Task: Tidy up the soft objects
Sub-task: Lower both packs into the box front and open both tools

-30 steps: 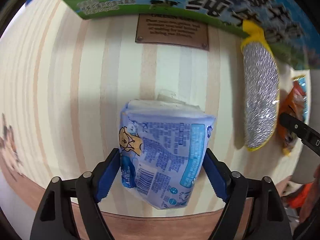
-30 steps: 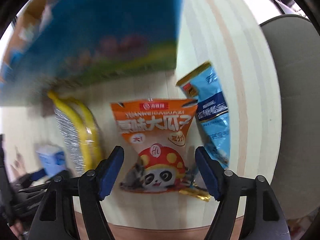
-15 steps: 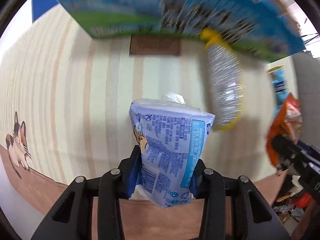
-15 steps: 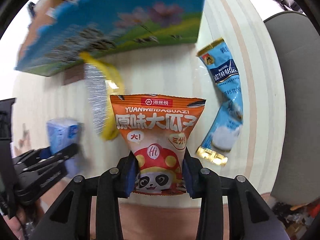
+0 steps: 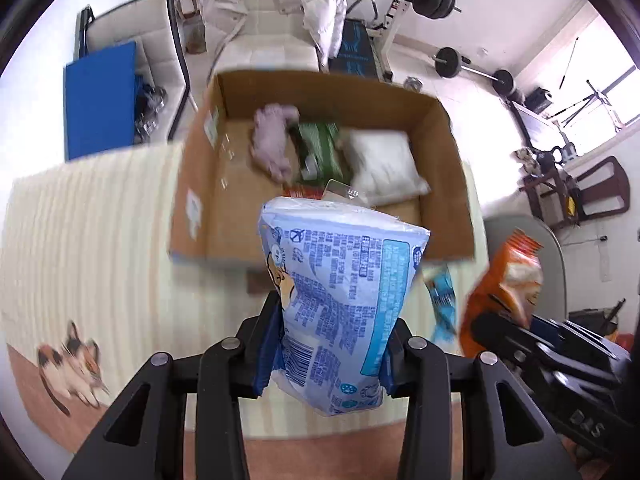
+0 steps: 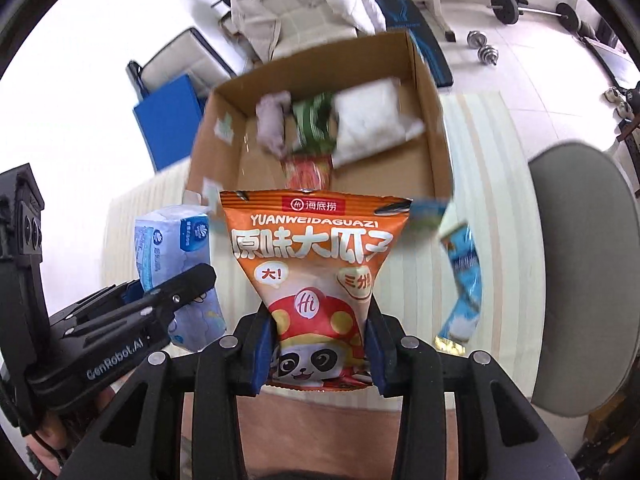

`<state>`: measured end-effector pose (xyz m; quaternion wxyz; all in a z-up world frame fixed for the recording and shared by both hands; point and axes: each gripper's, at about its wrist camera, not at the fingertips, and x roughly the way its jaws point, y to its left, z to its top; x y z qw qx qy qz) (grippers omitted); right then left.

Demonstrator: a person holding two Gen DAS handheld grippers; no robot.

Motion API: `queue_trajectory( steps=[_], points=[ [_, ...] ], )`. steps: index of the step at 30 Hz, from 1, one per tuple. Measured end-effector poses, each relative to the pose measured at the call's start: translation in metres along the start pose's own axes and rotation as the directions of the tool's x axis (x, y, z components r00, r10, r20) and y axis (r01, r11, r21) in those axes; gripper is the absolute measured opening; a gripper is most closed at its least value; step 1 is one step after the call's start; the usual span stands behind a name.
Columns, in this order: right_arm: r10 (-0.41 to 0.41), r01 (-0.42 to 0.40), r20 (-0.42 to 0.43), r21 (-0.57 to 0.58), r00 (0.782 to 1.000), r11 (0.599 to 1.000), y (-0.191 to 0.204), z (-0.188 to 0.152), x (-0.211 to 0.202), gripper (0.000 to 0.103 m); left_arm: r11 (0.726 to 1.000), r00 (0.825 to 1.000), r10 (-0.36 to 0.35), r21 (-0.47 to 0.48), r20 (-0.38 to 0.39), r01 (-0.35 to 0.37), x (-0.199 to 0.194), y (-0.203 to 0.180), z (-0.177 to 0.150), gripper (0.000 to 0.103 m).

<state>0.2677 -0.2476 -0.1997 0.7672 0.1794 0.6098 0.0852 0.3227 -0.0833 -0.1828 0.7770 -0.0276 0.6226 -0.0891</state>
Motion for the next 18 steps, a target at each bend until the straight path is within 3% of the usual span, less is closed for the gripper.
queue_trajectory(
  steps=[3,7,13,18],
  points=[
    [-0.014,0.014,0.024,-0.016,1.0,1.0,0.008,0.033,-0.01,0.041,1.0,1.0,0.013,-0.01,-0.028,-0.013,0.015,0.01,0.035,0.038],
    [-0.04,0.04,0.024,-0.012,0.999,0.999,0.01,0.071,0.008,0.041,0.999,0.993,0.0,-0.051,-0.118,-0.006,0.05,0.034,0.069,0.038],
    [-0.065,0.068,-0.06,0.048,0.996,0.997,-0.005,0.115,0.069,0.041,0.996,0.963,-0.019,-0.089,-0.27,-0.005,0.111,0.057,0.097,0.038],
    [-0.113,0.125,-0.149,0.077,0.982,0.989,-0.021,0.131,0.124,0.041,0.997,0.931,0.041,-0.048,-0.364,-0.062,0.16,0.061,0.1,0.038]
  ],
)
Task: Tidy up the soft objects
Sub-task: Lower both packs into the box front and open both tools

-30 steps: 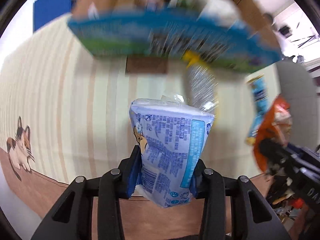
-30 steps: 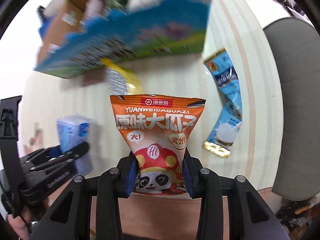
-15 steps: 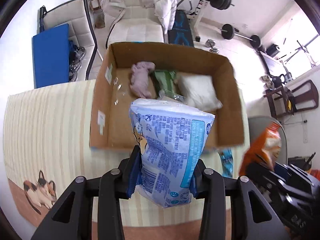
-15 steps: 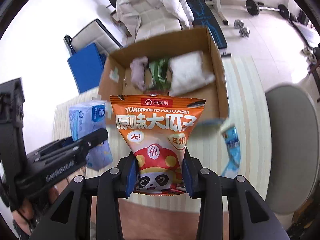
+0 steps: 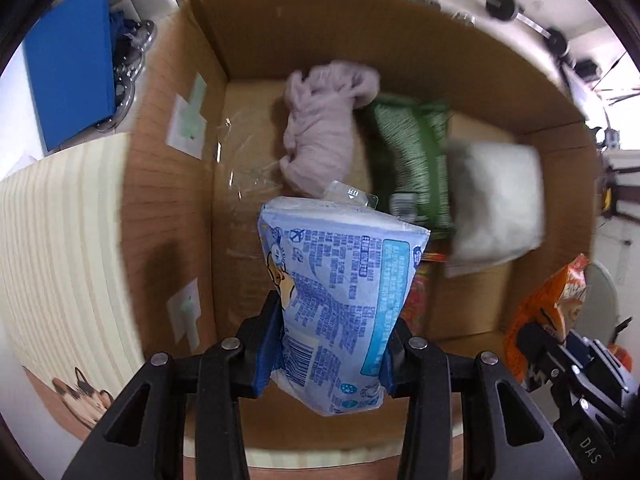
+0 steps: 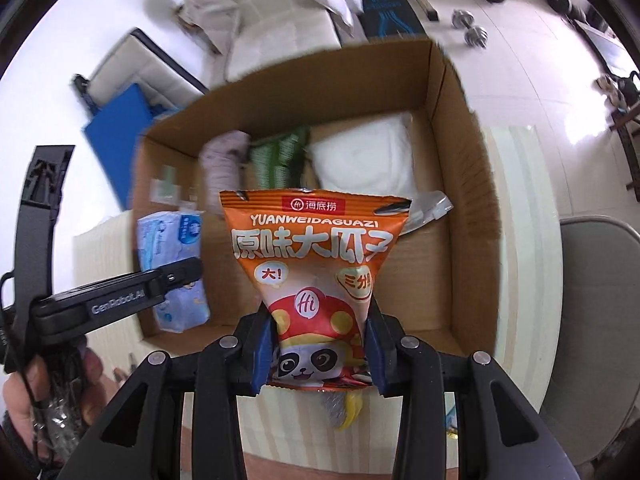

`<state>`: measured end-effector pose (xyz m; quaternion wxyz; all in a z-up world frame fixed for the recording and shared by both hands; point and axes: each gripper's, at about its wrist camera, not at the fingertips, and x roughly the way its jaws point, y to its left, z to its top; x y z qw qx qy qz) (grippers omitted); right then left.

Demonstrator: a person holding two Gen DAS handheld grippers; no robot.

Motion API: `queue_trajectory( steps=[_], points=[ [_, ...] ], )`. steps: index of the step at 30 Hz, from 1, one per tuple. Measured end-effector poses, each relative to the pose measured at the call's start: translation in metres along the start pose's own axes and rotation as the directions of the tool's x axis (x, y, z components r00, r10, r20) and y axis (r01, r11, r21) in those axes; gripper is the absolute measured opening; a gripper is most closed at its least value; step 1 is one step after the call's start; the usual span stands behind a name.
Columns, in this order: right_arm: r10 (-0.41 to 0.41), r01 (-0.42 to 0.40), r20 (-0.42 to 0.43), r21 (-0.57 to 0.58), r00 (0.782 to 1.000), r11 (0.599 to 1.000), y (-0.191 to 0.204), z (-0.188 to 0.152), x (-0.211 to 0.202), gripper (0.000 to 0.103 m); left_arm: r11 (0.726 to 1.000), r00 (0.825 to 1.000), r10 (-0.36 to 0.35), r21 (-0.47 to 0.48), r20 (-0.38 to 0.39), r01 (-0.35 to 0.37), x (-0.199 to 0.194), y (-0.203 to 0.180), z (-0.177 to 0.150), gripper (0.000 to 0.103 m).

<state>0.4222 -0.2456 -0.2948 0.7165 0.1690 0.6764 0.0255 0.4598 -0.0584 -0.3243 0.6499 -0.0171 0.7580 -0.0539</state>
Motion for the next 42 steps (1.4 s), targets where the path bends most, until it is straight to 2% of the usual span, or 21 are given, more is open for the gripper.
queue_trajectory(
  steps=[4,6,8,10,11,12,13,17,21,24,30,33,39,42],
  points=[
    [-0.038,0.039,-0.045,0.01,0.998,0.999,-0.005,0.002,0.028,0.041,1.0,0.995,-0.013,0.013,-0.102,0.015,0.034,0.002,0.006,0.042],
    [-0.056,0.057,-0.066,0.01,0.996,0.998,-0.008,0.0,0.039,0.041,1.0,0.993,-0.02,0.004,-0.121,0.02,0.044,0.004,0.004,0.047],
    [-0.078,0.079,-0.096,0.008,0.992,0.997,-0.011,-0.002,0.05,0.042,1.0,0.991,-0.03,-0.011,-0.129,0.029,0.047,0.006,0.002,0.048],
    [-0.106,0.106,-0.147,-0.012,0.983,0.994,-0.012,-0.002,0.06,0.048,0.998,0.99,-0.059,-0.027,-0.126,0.056,0.045,0.006,0.0,0.055],
    [-0.122,0.12,-0.15,-0.026,0.981,0.992,-0.011,-0.003,0.06,0.069,0.998,0.992,-0.058,-0.021,-0.114,0.056,0.042,0.006,-0.001,0.065],
    [-0.139,0.135,-0.139,-0.038,0.981,0.99,-0.009,-0.003,0.058,0.095,0.998,0.994,-0.055,-0.013,-0.093,0.054,0.037,0.004,-0.003,0.078],
    [-0.149,0.144,-0.117,-0.051,0.982,0.988,-0.007,-0.003,0.053,0.102,0.999,0.996,-0.045,-0.006,-0.073,0.044,0.031,0.003,-0.005,0.084],
    [-0.151,0.145,-0.077,-0.072,0.986,0.987,0.0,-0.003,0.034,0.103,0.999,0.999,-0.044,0.0,-0.003,0.044,0.01,-0.003,-0.015,0.097],
    [-0.208,0.204,-0.027,-0.118,0.978,0.972,0.007,-0.007,0.02,0.103,1.0,0.998,-0.018,0.015,0.059,0.017,-0.01,-0.012,-0.03,0.098],
    [-0.218,0.215,-0.009,-0.132,0.976,0.968,0.011,-0.012,0.011,0.103,1.0,0.995,-0.01,0.022,0.099,0.008,-0.024,-0.014,-0.044,0.098],
    [-0.239,0.247,0.067,-0.156,0.969,0.956,0.017,-0.024,-0.015,0.103,0.999,0.977,0.026,0.036,0.21,-0.035,-0.061,-0.019,-0.069,0.098],
    [-0.217,0.229,0.092,-0.15,0.972,0.962,0.016,-0.033,-0.028,0.103,0.999,0.965,0.024,0.027,0.26,-0.032,-0.077,-0.018,-0.083,0.098],
    [-0.179,0.205,0.176,-0.139,0.968,0.969,0.014,-0.065,-0.068,0.103,0.996,0.923,0.073,0.025,0.379,-0.089,-0.109,-0.019,-0.126,0.098],
    [-0.167,0.201,0.225,-0.135,0.96,0.97,0.012,-0.081,-0.088,0.103,0.994,0.882,0.096,0.004,0.461,-0.111,-0.128,-0.021,-0.15,0.098]
  ],
)
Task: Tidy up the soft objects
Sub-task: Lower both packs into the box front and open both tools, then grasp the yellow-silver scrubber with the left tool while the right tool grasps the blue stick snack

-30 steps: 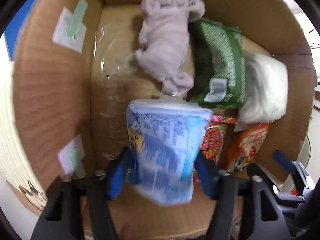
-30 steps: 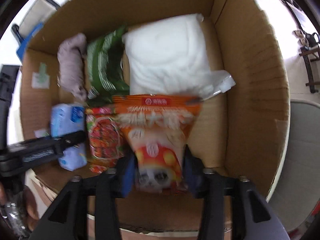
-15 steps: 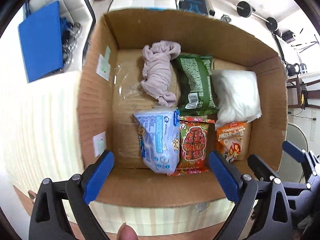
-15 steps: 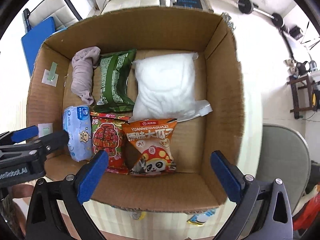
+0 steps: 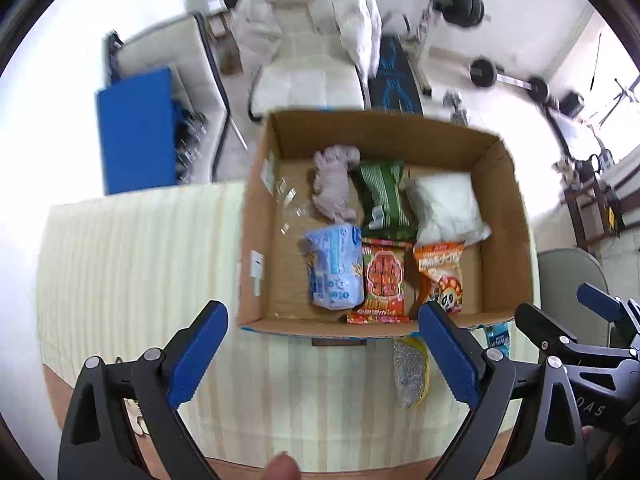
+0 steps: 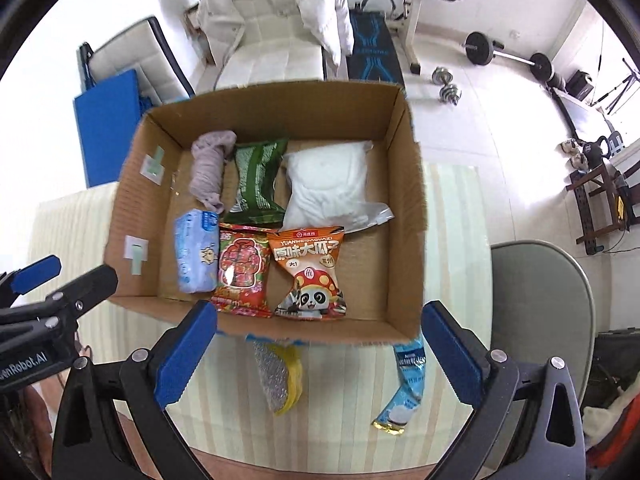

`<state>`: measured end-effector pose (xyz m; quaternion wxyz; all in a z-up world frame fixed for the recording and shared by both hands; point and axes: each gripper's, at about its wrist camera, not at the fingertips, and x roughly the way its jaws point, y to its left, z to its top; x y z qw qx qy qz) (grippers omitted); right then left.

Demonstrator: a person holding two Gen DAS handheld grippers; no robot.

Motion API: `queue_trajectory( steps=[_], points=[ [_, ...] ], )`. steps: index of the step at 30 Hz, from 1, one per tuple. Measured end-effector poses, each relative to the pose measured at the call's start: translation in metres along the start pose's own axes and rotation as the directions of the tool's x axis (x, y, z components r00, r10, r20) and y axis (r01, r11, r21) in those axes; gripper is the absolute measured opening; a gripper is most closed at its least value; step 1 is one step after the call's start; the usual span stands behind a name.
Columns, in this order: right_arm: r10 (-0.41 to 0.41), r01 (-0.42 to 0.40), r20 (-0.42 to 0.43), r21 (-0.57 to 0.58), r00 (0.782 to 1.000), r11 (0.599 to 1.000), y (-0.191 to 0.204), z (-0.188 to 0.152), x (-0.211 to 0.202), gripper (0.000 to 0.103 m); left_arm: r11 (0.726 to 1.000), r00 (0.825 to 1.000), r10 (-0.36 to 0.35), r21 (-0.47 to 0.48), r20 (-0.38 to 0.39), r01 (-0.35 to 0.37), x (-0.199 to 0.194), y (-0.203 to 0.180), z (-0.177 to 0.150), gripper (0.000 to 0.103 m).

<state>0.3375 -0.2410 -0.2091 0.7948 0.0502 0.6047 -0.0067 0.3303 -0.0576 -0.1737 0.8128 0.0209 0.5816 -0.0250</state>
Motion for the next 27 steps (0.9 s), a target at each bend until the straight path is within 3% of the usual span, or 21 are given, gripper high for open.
queue_trajectory(
  steps=[8,16,20,23,27],
  points=[
    [-0.003,0.002,0.1,0.006,0.995,1.0,-0.012,-0.033,-0.052,0.103,0.999,0.994,0.016,0.033,0.107,-0.019,-0.049,-0.01,-0.025,0.098],
    [0.045,-0.046,0.137,0.0,0.989,0.999,-0.017,-0.056,-0.085,0.103,0.999,0.99,0.009,0.035,0.144,-0.014,-0.068,-0.021,-0.038,0.098],
    [0.087,-0.089,0.143,0.009,0.986,0.996,-0.032,-0.062,-0.085,0.103,0.999,0.993,0.014,0.039,0.12,-0.019,-0.058,-0.028,-0.044,0.098],
    [0.066,-0.072,0.126,0.043,0.99,0.996,-0.056,-0.072,-0.073,0.103,0.999,0.998,0.0,0.032,0.07,-0.002,-0.036,-0.035,-0.053,0.098],
    [0.0,0.001,-0.014,0.13,1.0,0.992,-0.098,-0.091,-0.03,0.103,1.0,1.0,-0.018,0.025,-0.026,0.018,0.009,-0.049,-0.067,0.097]
  ],
)
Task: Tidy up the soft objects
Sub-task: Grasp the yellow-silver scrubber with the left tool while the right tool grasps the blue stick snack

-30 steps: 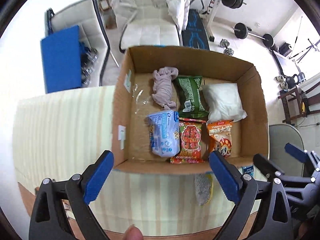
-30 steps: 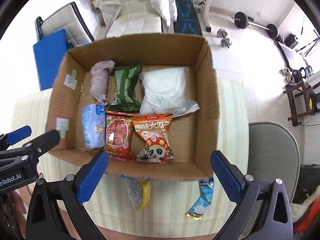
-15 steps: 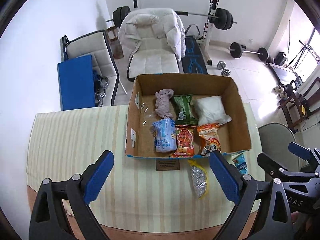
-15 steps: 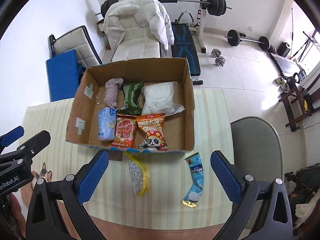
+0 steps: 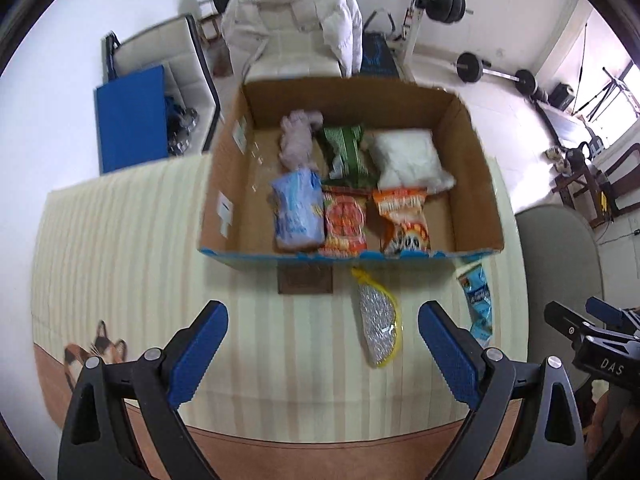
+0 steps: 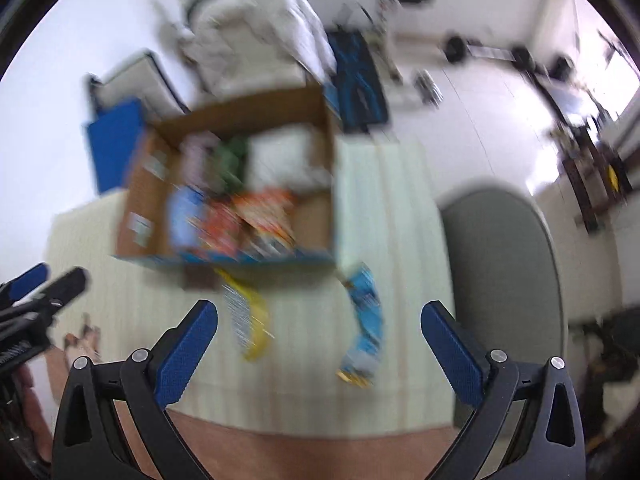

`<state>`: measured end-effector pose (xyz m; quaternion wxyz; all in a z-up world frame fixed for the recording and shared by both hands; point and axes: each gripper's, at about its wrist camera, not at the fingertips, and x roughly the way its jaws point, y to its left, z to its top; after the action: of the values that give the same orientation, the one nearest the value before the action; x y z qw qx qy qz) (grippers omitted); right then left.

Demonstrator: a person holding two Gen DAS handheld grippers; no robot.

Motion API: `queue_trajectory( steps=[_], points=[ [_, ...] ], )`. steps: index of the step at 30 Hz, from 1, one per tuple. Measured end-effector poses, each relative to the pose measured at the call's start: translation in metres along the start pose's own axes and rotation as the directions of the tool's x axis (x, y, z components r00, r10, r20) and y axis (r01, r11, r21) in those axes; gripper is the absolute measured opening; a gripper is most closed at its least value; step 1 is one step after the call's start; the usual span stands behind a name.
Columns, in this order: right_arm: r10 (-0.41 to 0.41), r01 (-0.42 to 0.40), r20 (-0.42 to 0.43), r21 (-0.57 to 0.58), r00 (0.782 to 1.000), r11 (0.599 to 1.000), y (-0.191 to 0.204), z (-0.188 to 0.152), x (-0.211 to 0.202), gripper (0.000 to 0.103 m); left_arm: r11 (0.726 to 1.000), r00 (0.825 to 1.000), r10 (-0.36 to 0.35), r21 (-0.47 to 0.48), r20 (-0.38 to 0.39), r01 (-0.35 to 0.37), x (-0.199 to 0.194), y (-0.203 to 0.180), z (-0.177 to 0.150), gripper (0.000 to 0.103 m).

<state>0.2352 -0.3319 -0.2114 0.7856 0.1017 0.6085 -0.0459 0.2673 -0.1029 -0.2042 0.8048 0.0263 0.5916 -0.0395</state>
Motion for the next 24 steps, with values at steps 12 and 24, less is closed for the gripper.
queue_trajectory(
  steps=[12,24],
  points=[
    [0.025,0.006,-0.237,0.131,0.971,0.991,-0.053,-0.03,0.144,0.06,0.991,0.947,-0.133,-0.042,-0.294,0.126,0.125,-0.034,-0.017,0.055],
    [-0.004,0.024,-0.31,0.06,0.951,0.998,-0.033,-0.03,0.198,0.041,0.996,0.908,-0.088,-0.017,-0.409,0.089,0.191,-0.067,-0.036,0.055]
  ],
)
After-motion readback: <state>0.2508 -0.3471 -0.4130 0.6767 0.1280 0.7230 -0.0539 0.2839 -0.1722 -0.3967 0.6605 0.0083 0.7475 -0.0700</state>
